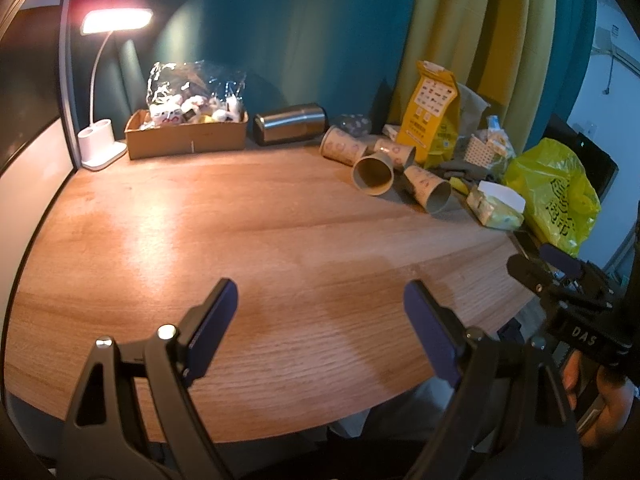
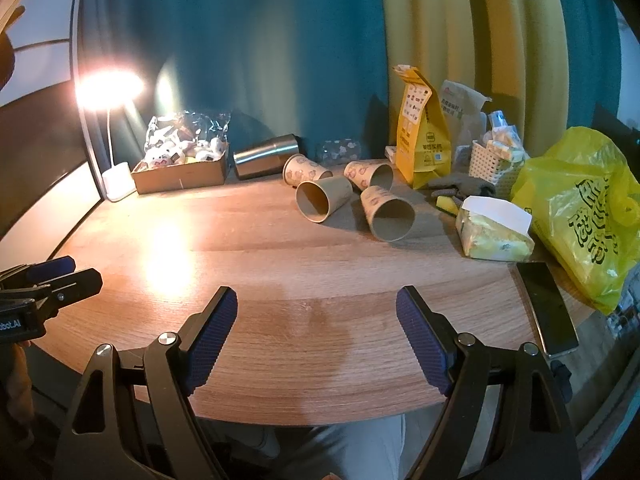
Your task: Flip cup upside down
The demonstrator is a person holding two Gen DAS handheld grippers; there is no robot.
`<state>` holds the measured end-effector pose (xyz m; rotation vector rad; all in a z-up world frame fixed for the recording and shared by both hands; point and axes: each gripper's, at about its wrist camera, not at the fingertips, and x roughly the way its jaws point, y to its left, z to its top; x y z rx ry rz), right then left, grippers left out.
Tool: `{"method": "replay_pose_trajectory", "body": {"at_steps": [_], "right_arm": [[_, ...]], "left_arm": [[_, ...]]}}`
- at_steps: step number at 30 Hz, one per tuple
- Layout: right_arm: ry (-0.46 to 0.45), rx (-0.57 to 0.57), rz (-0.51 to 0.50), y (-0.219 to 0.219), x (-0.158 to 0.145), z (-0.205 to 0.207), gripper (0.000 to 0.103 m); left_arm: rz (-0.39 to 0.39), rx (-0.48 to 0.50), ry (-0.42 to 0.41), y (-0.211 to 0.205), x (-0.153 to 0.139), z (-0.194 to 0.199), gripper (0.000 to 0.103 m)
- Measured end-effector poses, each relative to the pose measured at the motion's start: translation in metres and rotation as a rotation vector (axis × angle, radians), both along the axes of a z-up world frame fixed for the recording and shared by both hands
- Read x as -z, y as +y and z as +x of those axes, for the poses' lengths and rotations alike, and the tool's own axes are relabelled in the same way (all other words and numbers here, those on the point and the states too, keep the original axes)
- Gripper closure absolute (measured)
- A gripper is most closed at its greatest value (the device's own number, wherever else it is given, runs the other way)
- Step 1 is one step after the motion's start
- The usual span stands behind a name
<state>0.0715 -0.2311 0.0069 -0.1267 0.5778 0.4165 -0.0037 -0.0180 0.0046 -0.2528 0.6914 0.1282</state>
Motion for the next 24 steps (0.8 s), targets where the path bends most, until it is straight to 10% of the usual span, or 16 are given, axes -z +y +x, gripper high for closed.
{"method": "replay_pose_trajectory", "body": {"at_steps": [24], "right_arm": [[0.002, -0.003, 0.004, -0.0002, -0.0009, -0.0017, 0.019]], "left_arm": [[0.0, -0.001, 0.0, 0.0011, -0.0011, -0.0016, 0.017]]}}
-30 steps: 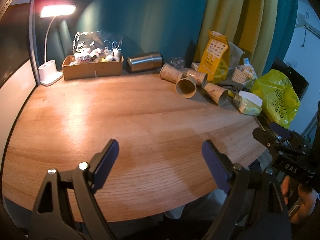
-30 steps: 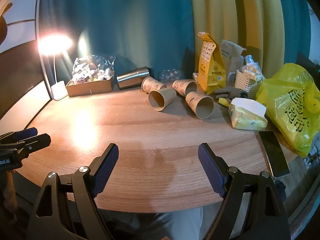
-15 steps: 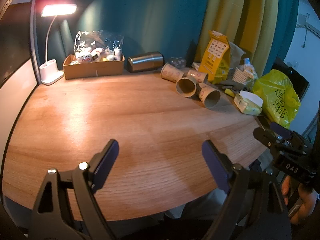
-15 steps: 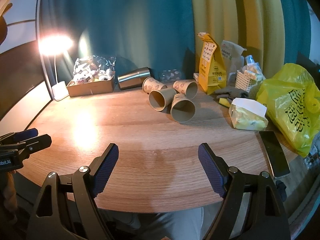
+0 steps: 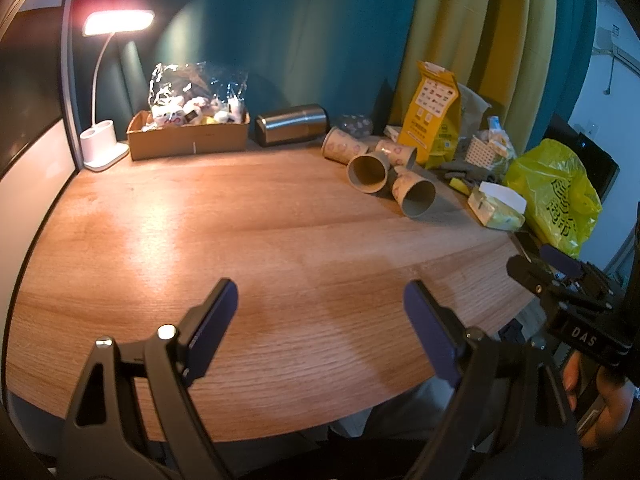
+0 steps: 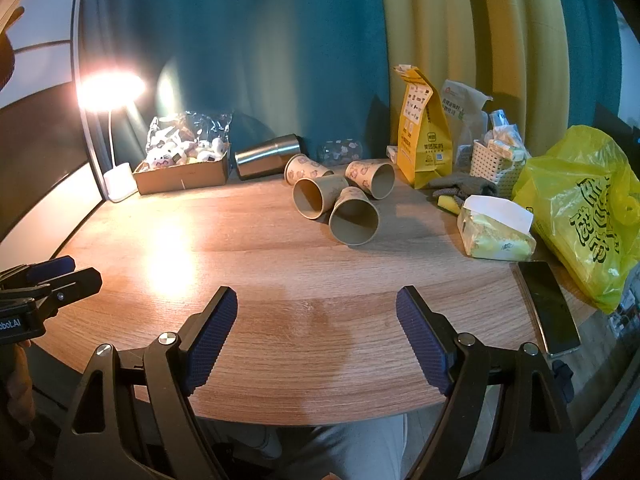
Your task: Flip cup upside down
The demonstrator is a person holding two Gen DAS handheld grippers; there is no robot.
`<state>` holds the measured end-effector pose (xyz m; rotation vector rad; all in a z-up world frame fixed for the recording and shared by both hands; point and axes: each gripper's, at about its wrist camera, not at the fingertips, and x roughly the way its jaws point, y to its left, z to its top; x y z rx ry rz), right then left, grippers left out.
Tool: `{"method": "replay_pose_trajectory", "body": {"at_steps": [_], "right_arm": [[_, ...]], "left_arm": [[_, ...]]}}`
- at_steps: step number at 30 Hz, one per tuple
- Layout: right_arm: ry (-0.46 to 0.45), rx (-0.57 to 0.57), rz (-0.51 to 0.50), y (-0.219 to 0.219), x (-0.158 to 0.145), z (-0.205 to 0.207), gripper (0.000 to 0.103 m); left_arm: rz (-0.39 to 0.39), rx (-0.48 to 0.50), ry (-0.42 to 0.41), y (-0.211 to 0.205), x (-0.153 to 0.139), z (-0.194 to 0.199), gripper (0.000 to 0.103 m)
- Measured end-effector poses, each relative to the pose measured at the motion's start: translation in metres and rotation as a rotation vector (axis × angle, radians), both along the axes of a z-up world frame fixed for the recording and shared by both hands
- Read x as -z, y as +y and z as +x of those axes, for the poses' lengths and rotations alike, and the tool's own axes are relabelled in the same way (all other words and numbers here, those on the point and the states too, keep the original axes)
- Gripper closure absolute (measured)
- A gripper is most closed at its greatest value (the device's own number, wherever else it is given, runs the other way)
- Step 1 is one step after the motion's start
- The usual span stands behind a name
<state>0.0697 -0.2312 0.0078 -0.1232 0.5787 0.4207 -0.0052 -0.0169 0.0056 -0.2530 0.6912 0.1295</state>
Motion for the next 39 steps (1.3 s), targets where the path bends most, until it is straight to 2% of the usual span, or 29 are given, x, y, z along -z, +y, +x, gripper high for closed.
{"method": "replay_pose_trajectory", "body": {"at_steps": [39], "right_arm": [[0.001, 0.0, 0.004, -0.0014, 0.0006, 0.0009, 0.019]], "left_arm": [[0.01, 0.004, -0.002, 0.0028, -0.0037, 0.0038, 0.017]]}}
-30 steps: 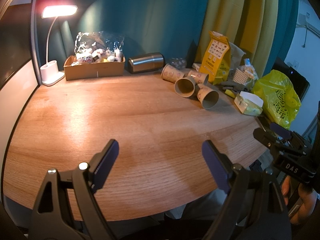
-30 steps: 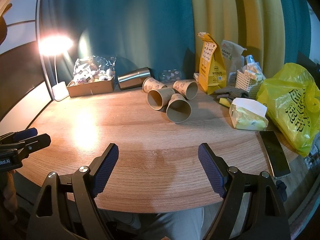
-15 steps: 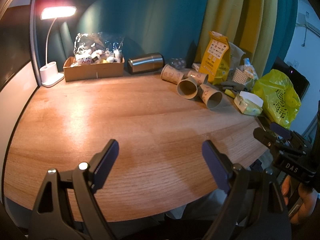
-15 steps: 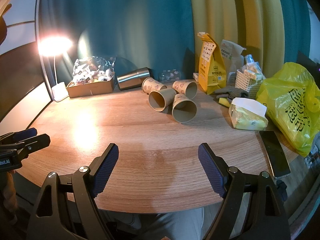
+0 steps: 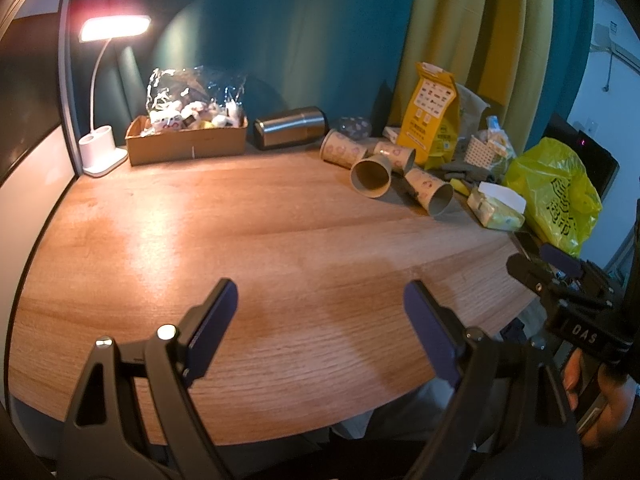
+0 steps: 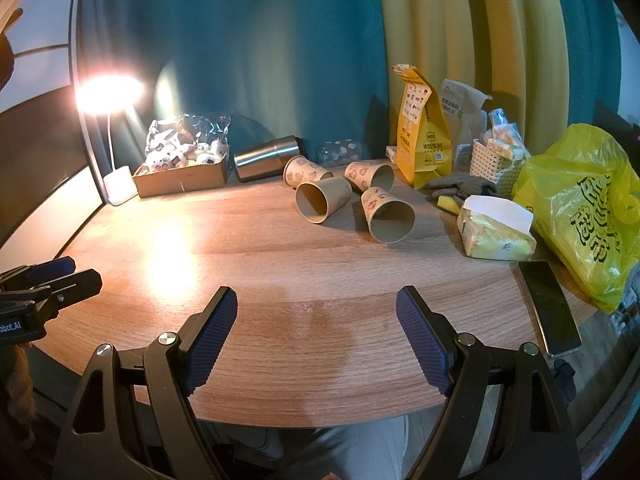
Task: Flip cup upside down
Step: 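Reach the left tool to the plain beige cup lying sideways and grasp it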
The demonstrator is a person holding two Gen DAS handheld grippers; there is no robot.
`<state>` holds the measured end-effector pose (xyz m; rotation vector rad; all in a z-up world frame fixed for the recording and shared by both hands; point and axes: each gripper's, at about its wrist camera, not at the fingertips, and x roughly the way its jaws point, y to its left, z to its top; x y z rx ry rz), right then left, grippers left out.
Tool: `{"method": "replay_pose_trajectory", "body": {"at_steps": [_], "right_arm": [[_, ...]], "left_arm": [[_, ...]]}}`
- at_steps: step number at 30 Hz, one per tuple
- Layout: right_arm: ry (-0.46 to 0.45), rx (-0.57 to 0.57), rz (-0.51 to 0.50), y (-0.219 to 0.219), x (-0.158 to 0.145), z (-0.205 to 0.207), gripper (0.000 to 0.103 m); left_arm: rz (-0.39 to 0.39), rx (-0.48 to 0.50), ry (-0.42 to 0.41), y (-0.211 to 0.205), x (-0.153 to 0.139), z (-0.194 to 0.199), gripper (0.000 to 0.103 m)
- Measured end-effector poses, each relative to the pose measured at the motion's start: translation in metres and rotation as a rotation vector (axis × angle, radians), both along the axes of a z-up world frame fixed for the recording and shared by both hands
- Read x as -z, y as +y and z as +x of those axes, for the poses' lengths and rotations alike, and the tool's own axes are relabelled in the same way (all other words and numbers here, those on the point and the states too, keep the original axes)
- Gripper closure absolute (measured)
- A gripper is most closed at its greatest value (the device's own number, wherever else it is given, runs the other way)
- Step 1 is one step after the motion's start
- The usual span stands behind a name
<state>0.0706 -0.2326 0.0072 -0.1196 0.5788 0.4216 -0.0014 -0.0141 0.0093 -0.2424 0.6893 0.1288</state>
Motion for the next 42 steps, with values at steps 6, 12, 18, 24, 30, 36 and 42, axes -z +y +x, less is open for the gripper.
{"method": "replay_pose_trajectory", "body": {"at_steps": [6, 12, 18, 24, 30, 36, 42], "right_arm": [[0.001, 0.0, 0.0, -0.001, 0.0, 0.001, 0.019], [0.004, 0.0, 0.003, 0.0, 0.001, 0.001, 0.019], [0.017, 0.004, 0.009, 0.002, 0.004, 0.006, 0.019], [0.042, 0.018, 0.026, -0.006, 0.012, 0.031, 0.019], [0.071, 0.033, 0.039, -0.012, 0.02, 0.06, 0.019], [0.094, 0.053, 0.057, -0.026, 0.029, 0.097, 0.019], [0.116, 0.075, 0.07, -0.039, 0.038, 0.133, 0.019]], "left_arm": [[0.001, 0.0, 0.001, 0.001, 0.0, 0.0, 0.017], [0.006, 0.008, -0.007, -0.001, -0.001, 0.002, 0.017], [0.012, 0.012, 0.018, -0.006, 0.003, 0.012, 0.017], [0.014, 0.032, 0.068, -0.012, 0.013, 0.036, 0.017], [0.015, 0.06, 0.125, -0.018, 0.022, 0.075, 0.017], [0.017, 0.093, 0.184, -0.023, 0.033, 0.13, 0.017], [0.007, 0.141, 0.243, -0.031, 0.045, 0.184, 0.017]]}}
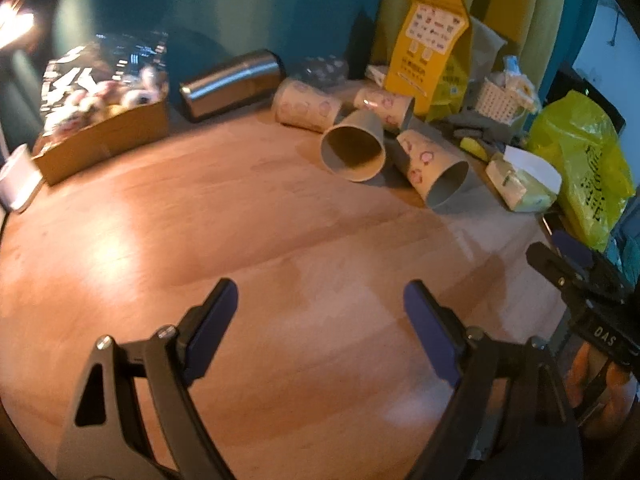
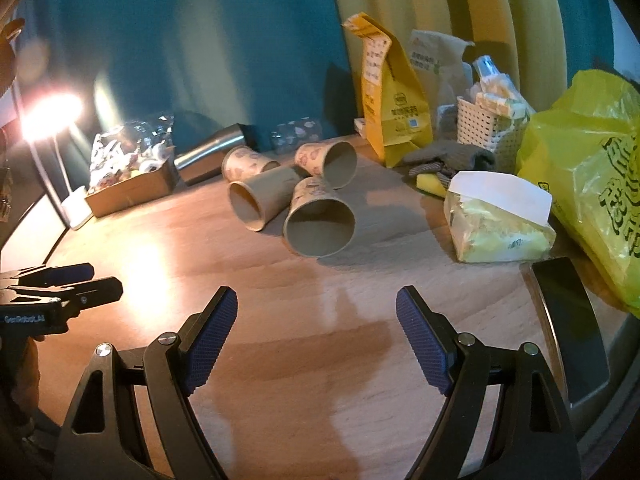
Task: Flip cup upside down
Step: 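Reach the left tool to the plain beige cup lying sideways and grasp it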
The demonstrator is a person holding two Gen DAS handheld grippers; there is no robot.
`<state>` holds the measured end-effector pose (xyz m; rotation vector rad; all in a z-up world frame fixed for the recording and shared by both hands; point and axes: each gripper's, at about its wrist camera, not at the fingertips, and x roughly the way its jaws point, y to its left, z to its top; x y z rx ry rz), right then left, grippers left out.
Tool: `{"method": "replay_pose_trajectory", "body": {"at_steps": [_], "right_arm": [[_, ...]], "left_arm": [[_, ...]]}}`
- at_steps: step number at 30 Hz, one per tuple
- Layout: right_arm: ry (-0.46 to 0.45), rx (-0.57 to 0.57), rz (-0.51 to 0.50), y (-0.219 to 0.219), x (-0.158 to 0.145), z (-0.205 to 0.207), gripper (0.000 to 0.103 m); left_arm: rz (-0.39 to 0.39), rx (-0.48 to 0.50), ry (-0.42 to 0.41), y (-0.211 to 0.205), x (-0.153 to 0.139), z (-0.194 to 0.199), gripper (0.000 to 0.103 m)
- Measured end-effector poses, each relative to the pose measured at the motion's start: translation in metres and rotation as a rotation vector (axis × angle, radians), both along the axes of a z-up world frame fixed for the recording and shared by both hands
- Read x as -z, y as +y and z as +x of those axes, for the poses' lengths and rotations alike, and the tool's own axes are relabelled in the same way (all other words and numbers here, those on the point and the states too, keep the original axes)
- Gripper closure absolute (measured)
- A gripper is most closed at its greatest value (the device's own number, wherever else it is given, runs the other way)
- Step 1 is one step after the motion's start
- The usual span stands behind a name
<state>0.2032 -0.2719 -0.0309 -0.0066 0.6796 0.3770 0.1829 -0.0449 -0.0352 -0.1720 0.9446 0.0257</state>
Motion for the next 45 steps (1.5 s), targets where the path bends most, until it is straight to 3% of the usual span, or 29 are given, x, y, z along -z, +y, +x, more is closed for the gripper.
{"method": "replay_pose_trajectory", "body": {"at_steps": [14, 17, 23, 30, 32, 37, 45], "right_arm": [[0.081, 0.067, 0.045, -0.04, 0.022, 0.085, 0.019], [0.091, 0.086, 0.057, -0.049, 0.026, 0.096, 0.019], [0.108, 0.105, 0.061, -0.057, 0.035, 0.11, 0.019], [0.111, 0.097, 0.076, -0.054, 0.037, 0.112, 0.019], [0.11, 0.094, 0.076, -0.052, 0.036, 0.112, 0.019], [0.109, 0.091, 0.073, -0.05, 0.033, 0.11, 0.019], [0.085, 0.076, 0.09, -0.048, 0.019, 0.091, 0.019]], "left_arm": [[0.09, 0.093, 0.032, -0.023, 0.004, 0.129, 0.017], [0.132, 0.114, 0.021, -0.028, 0.004, 0.156, 0.017], [0.16, 0.169, 0.076, -0.037, 0.022, 0.201, 0.017], [0.141, 0.194, 0.156, -0.036, 0.041, 0.221, 0.019], [0.133, 0.195, 0.162, -0.037, 0.044, 0.223, 0.031], [0.099, 0.172, 0.136, -0.033, 0.042, 0.222, 0.038], [0.053, 0.14, 0.134, -0.029, 0.026, 0.189, 0.038]]}}
